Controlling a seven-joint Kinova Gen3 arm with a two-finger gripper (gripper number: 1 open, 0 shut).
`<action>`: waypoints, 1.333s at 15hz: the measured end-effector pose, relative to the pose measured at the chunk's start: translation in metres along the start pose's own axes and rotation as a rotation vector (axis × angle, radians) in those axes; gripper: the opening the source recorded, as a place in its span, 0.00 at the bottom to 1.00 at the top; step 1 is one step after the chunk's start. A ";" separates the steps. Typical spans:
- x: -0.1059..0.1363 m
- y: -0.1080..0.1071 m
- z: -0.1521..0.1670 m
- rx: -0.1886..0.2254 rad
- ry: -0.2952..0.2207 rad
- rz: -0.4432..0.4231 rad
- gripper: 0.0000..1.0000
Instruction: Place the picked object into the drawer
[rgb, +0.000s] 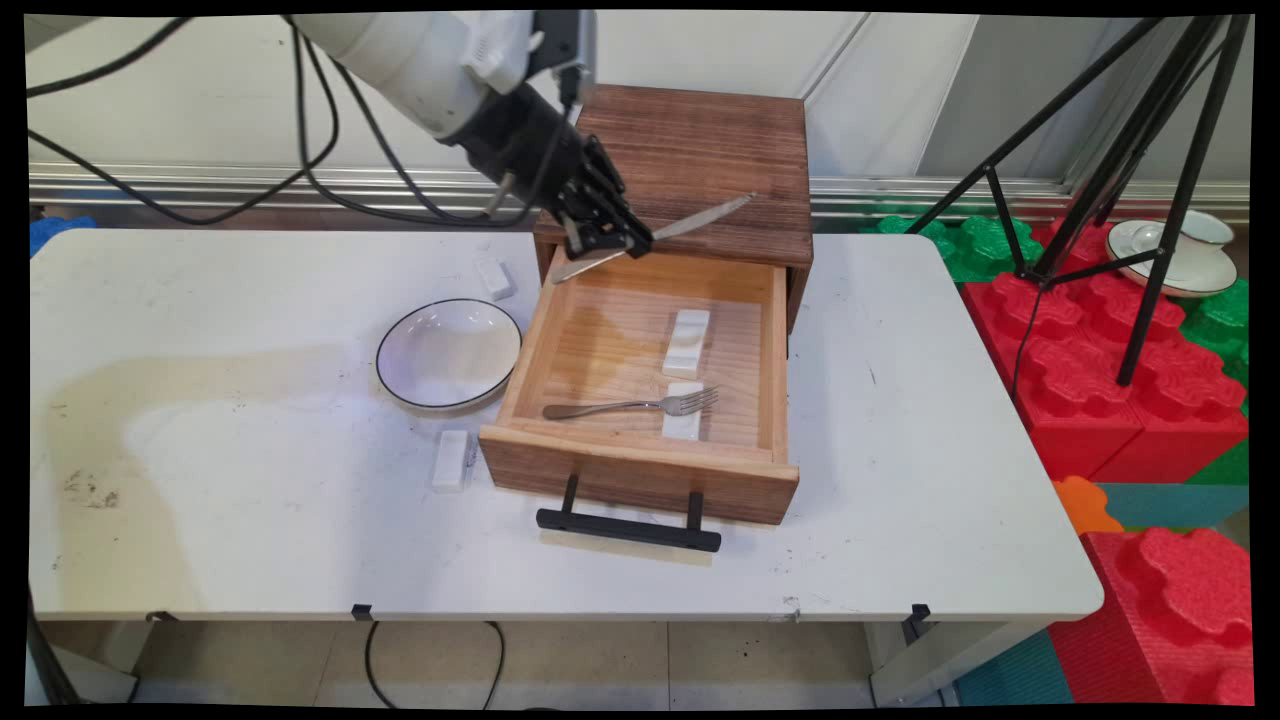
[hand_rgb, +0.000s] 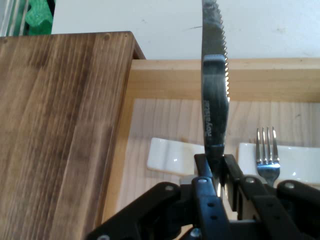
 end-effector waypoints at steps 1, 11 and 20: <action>0.004 -0.001 0.012 0.001 -0.002 0.009 0.00; 0.003 -0.006 0.071 -0.004 -0.062 0.040 0.00; -0.024 -0.009 0.115 -0.021 -0.150 0.047 0.00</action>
